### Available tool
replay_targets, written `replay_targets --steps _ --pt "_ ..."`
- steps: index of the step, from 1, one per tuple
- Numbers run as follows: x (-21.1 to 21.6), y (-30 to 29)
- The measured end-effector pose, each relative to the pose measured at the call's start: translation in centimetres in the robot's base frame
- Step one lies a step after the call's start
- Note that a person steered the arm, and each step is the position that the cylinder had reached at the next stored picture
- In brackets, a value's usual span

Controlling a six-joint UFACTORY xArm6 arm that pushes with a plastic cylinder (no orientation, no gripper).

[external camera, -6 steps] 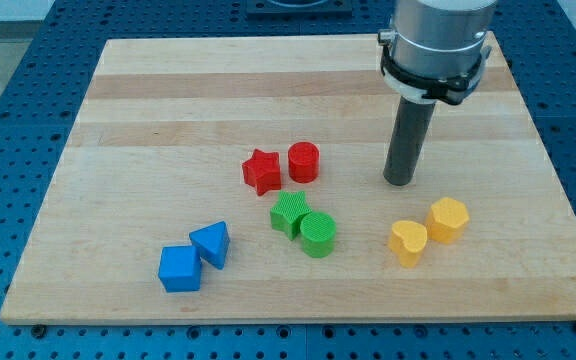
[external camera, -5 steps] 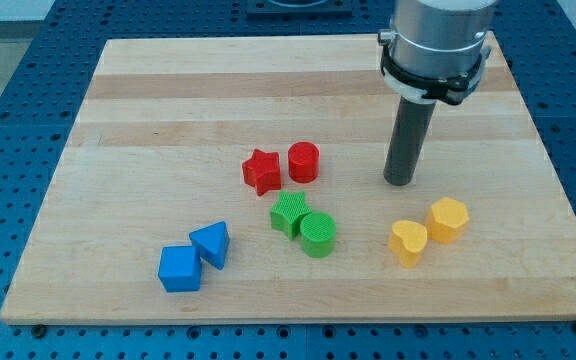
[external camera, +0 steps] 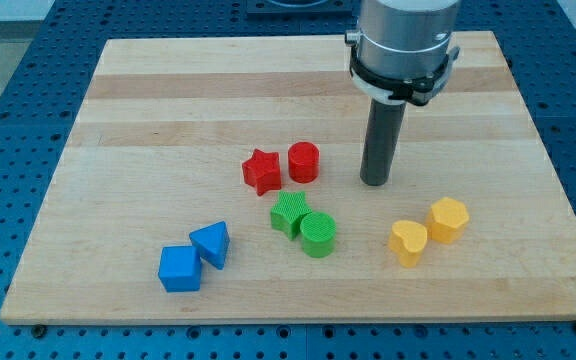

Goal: Slide the red star towards center left

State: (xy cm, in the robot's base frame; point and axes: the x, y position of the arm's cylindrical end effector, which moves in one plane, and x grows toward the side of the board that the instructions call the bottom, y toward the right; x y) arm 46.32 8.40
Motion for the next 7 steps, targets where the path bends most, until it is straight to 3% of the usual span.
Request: replay_targets --steps 1,3,6,7 --pt "0.0 -0.2" --pt "-0.1 -8.1" --pt "0.6 -7.5" --pt "0.8 -11.7"
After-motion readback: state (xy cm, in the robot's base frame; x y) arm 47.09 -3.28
